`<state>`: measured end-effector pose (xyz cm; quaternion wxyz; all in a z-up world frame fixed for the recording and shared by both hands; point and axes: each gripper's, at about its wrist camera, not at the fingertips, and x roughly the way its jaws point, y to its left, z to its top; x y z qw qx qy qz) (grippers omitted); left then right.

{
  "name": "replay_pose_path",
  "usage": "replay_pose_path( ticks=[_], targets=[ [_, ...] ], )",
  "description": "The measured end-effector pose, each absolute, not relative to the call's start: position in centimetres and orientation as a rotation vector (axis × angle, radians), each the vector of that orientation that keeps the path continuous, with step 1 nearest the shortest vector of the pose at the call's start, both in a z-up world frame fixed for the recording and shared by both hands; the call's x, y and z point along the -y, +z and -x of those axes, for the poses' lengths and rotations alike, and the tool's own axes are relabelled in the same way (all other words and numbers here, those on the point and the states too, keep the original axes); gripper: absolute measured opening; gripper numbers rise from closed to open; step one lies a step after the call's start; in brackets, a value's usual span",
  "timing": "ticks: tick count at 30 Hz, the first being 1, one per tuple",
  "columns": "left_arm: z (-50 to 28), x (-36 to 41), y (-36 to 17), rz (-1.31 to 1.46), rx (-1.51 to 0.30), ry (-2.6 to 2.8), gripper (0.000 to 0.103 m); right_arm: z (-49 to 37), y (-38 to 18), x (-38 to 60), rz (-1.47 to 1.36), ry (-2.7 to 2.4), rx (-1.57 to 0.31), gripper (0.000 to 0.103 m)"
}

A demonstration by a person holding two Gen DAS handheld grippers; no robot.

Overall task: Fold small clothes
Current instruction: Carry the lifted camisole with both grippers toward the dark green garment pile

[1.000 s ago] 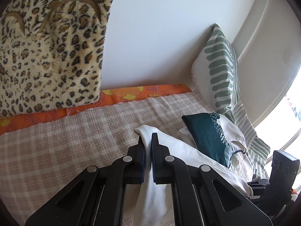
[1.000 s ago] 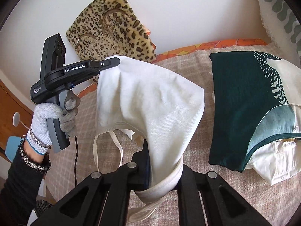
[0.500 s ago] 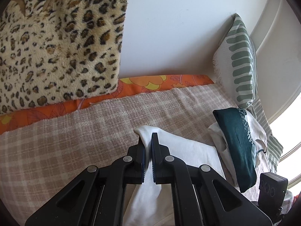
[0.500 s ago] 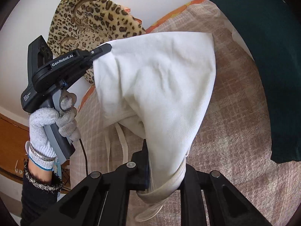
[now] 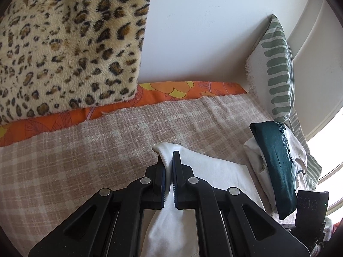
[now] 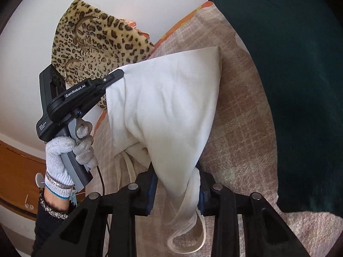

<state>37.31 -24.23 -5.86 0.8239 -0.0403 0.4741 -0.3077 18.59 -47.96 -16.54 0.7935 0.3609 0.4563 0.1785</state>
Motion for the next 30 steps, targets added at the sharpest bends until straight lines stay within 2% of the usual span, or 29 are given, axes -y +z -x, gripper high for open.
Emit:
replay_pose_path(
  ticks=[4, 17, 30],
  targets=[
    [-36.8, 23.9, -4.8, 0.085, -0.99, -0.656, 0.004, -18.6, -15.0, 47.1, -0.665, 0.367, -0.976, 0.006],
    [-33.2, 25.2, 2.7, 0.092, -0.875, -0.723, 0.004, -14.1, -6.3, 49.0, -0.39, 0.353, -0.86, 0.006],
    [-28.5, 33.5, 7.0, 0.055, -0.798, -0.848, 0.004, -9.9, -1.6, 58.5, -0.235, 0.286, -0.803, 0.006]
  ],
)
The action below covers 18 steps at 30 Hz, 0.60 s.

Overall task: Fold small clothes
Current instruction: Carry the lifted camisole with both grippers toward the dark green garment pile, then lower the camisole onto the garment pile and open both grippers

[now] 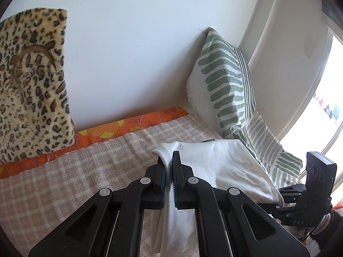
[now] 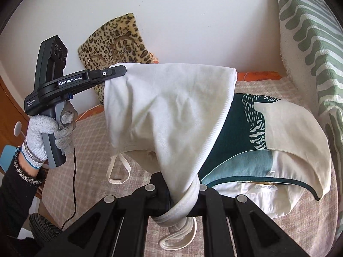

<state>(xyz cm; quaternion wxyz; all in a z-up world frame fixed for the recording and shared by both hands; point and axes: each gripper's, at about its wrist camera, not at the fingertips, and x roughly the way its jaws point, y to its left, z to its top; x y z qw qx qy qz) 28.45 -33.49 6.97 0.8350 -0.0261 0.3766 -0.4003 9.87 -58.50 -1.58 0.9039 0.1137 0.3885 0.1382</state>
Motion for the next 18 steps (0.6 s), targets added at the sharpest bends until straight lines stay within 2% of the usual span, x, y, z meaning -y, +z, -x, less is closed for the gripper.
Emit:
replay_pose_path(
  ticks=[11, 18],
  targets=[
    [-27.5, 43.2, 5.1, 0.083, -0.84, -0.92, 0.004, -9.8, -1.5, 68.5, -0.132, 0.207, -0.835, 0.006],
    [-29.0, 47.7, 3.1, 0.065, -0.858, -0.889, 0.004, -12.5, -3.6, 71.4, -0.128, 0.195, -0.854, 0.005]
  ],
)
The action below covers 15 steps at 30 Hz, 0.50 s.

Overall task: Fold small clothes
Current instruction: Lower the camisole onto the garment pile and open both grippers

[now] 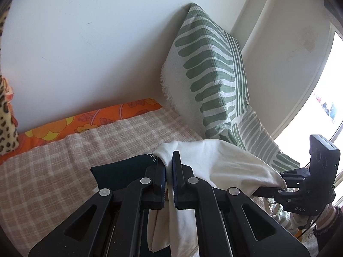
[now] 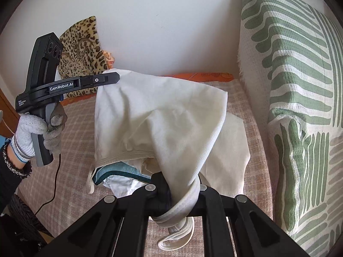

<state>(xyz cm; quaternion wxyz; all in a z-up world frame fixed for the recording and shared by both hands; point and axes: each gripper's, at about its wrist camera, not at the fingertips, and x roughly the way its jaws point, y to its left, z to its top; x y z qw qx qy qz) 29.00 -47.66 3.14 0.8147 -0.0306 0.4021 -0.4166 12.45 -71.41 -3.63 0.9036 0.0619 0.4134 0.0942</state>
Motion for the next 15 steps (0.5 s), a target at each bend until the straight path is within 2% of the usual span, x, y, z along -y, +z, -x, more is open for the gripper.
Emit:
replay_pose_path(
  ticks=[5, 8, 9, 10, 11, 15],
  targets=[
    [-31.1, 48.3, 1.1, 0.059, -0.879, -0.839, 0.004, -14.2, -5.3, 72.9, -0.255, 0.237, -0.838, 0.006],
    [-33.0, 48.2, -0.4, 0.057, -0.917, -0.824, 0.004, -14.8, -7.0, 72.4, -0.345, 0.332, -0.879, 0.01],
    [-33.4, 48.2, -0.7, 0.041, -0.923, -0.81, 0.004, -15.0, -7.5, 72.1, -0.333, 0.312, -0.892, 0.016],
    [-33.7, 48.3, -1.0, 0.015, -0.916, -0.783, 0.004, -15.1, -8.2, 72.0, -0.338, 0.297, -0.908, 0.034],
    [-33.9, 48.3, -1.3, -0.011, -0.913, -0.763, 0.005, -15.3, -8.8, 72.1, -0.354, 0.277, -0.926, 0.04],
    [-34.3, 48.2, -1.3, -0.073, -0.924, -0.73, 0.007, -14.5, -9.2, 72.7, -0.356, 0.228, -0.932, 0.041]
  ],
)
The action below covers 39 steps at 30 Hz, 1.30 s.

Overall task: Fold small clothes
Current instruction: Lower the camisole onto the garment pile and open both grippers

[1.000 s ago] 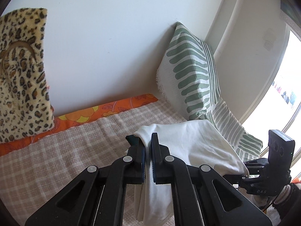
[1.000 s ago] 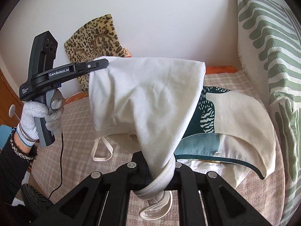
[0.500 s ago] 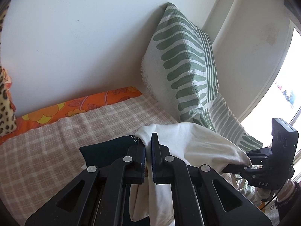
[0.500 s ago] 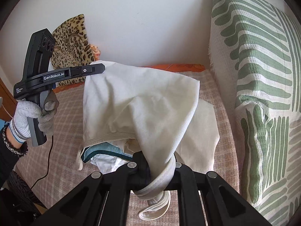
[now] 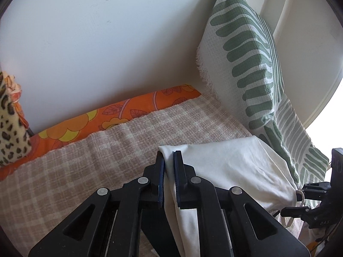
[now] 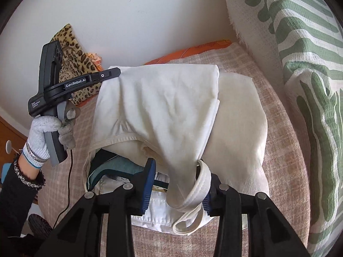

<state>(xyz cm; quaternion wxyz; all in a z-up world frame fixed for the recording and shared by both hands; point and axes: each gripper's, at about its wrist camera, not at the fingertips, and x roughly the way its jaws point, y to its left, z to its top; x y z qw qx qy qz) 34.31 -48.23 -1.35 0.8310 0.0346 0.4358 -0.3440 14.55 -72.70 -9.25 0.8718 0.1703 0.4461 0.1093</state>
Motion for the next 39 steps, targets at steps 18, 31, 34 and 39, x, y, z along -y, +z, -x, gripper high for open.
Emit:
replay_pose_path(
  ticks=[18, 31, 34, 39],
  targets=[
    [-26.0, 45.6, -3.6, -0.13, -1.028, -0.914, 0.01, -19.5, -10.3, 75.2, -0.534, 0.143, -0.839, 0.023],
    [-23.8, 44.9, -5.7, -0.218, -1.03, -0.904, 0.011, -20.4, -9.1, 73.3, -0.266, -0.055, -0.815, 0.015],
    [-23.6, 44.1, -4.7, -0.171, -1.016, -0.913, 0.01, -17.9, -7.0, 71.7, -0.209, -0.045, -0.711, 0.018],
    [-22.3, 43.1, -2.4, -0.185, -0.947, -0.889, 0.011, -16.7, -7.6, 68.5, -0.154, 0.067, -0.754, 0.019]
  ],
)
